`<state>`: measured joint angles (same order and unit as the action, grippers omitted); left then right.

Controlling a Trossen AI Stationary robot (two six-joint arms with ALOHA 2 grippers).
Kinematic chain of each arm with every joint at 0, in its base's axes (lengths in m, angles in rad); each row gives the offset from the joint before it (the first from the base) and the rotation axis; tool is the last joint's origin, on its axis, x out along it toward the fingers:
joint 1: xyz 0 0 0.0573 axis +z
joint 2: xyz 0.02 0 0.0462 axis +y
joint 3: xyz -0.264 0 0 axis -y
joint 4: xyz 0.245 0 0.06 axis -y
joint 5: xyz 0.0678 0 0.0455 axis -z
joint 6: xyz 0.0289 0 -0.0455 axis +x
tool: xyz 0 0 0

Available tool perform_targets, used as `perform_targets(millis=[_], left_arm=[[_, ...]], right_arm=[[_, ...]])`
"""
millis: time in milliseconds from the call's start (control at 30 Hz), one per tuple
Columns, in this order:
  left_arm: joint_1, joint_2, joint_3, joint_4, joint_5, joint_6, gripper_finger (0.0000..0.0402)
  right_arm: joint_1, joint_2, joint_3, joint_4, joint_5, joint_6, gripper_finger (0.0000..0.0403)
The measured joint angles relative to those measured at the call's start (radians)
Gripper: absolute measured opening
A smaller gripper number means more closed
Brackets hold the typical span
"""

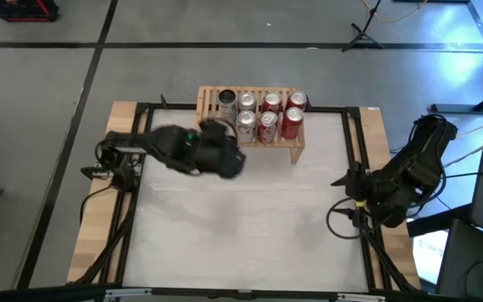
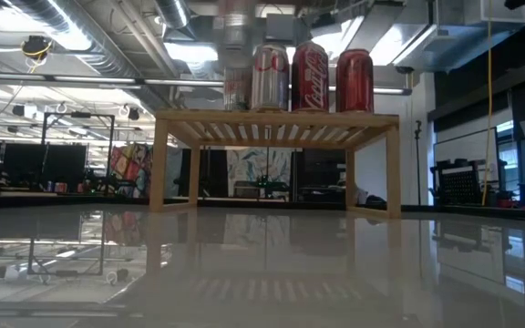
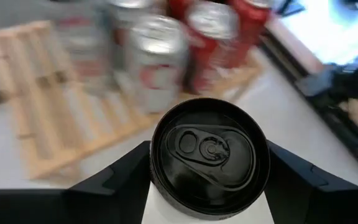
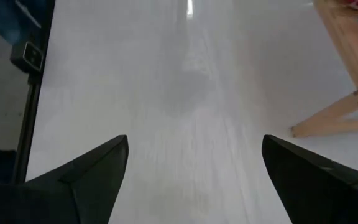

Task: Place canned beverage on shelf
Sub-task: Put the white pink soda can aligned with the other white pink soda can on the shelf

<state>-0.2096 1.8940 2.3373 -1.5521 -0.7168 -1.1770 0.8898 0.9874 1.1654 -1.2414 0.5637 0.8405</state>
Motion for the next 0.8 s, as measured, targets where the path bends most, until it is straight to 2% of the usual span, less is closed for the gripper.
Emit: perform_targets(millis=[233,433,800], left_arm=[[0.141,-0.11,-0.019,-0.016,-0.013,0.085,0.0234],[0.274,-0.109,-0.021,-0.011,0.043,0.202,0.0234],[0.33,-0.07,-0.022,0.035,0.041,0.296,0.0234]], right_arm=[[0.0,-0.011,0.0,-0.023,0.032,0.055,0.0358],[0.0,-0.011,0.0,-0.025,0.057,0.072,0.0358],[0.0,-0.011,0.0,-0.026,0.081,0.103,0.0358]])
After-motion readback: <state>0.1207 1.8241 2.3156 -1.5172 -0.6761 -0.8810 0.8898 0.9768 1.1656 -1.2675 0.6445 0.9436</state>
